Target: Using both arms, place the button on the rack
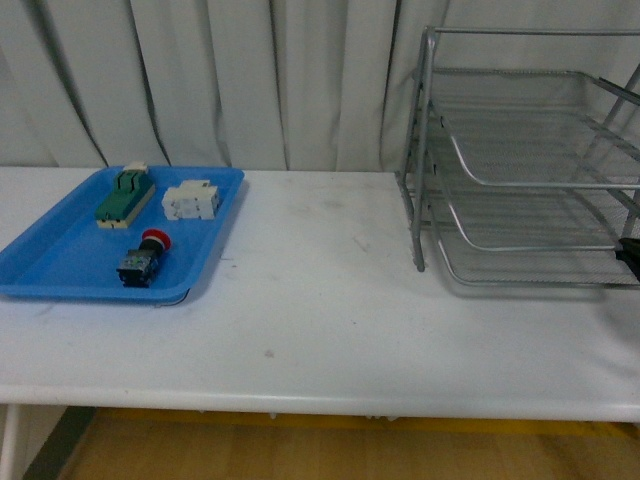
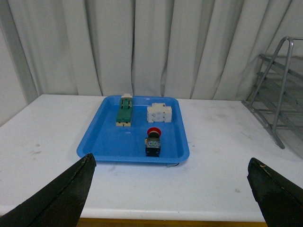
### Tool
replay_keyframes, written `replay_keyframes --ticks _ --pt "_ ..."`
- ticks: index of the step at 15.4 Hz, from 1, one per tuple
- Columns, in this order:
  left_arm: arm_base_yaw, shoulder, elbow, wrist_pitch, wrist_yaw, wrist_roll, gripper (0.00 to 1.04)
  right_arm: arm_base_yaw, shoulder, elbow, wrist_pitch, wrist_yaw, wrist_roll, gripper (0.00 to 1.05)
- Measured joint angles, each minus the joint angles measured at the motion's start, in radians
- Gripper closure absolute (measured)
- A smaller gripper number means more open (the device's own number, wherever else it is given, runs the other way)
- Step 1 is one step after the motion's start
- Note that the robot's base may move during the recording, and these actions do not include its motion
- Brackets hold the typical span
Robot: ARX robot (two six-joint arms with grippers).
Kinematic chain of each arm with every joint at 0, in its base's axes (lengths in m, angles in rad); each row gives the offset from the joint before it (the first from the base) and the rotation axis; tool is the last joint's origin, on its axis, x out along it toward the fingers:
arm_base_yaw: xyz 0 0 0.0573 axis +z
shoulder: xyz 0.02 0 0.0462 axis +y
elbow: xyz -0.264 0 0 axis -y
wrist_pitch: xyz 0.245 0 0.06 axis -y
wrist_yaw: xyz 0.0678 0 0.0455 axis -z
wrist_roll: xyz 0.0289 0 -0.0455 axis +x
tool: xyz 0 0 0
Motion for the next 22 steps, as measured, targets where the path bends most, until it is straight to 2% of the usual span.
replay_keyframes --ticks 9,13,15,21,22 --pt "0.000 0.000 0.000 0.000 0.000 0.000 0.07 -0.012 -0.236 -0.383 0.014 -0.084 -0.063 1.01" --pt "0.000 0.000 0.000 0.000 0.000 0.000 0.07 -0.039 -0.252 -0.415 0.017 -0.129 -0.087 1.01" --pt "0.000 0.000 0.000 0.000 0.000 0.000 0.07 -0.043 -0.244 -0.425 0.009 -0.187 -0.155 0.78" --pt "0.000 0.000 0.000 0.000 0.000 0.000 0.07 -0.047 -0.337 -0.468 0.007 -0.184 -0.245 0.05" --pt "0.000 0.000 0.000 0.000 0.000 0.000 0.07 -0.058 -0.398 -0.498 0.008 -0.200 -0.247 0.07"
